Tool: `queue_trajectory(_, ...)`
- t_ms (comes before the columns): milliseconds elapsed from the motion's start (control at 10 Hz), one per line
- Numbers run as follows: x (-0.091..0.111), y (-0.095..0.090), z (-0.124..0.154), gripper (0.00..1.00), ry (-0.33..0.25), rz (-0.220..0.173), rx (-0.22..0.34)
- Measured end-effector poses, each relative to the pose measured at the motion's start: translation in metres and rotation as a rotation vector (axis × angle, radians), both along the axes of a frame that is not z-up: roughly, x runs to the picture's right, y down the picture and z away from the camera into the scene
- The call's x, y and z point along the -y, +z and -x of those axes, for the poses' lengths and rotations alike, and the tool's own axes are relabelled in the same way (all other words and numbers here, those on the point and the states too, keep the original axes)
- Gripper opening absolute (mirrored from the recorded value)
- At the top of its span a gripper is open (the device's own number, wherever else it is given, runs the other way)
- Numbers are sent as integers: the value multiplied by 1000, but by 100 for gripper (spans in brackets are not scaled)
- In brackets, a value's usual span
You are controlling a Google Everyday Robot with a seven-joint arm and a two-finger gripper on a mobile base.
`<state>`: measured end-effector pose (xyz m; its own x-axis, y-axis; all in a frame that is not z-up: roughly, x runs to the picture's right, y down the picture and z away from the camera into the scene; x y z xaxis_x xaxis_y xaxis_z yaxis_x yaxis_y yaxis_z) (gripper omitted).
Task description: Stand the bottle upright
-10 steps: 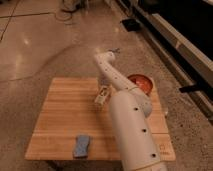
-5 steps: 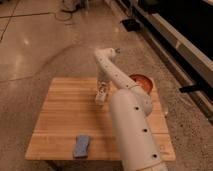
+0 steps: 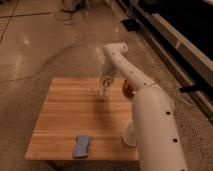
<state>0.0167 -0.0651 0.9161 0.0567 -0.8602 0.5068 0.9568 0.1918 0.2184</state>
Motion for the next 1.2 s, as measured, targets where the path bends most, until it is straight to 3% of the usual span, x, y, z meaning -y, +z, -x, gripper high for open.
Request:
queue_trajectory(200,-6,-23,-12,0,0,-54,54)
queue_trajectory(400,-16,-36,-20,0,-51,-101,76)
queue_trajectory(900,-53,-44,-31,0,-376,-222,78)
queue_trajectory(1100,-68,-43,-27,1,-470,-223,99)
queue_trajectory(1200,-80,-44,-23,8,-534,-210,125)
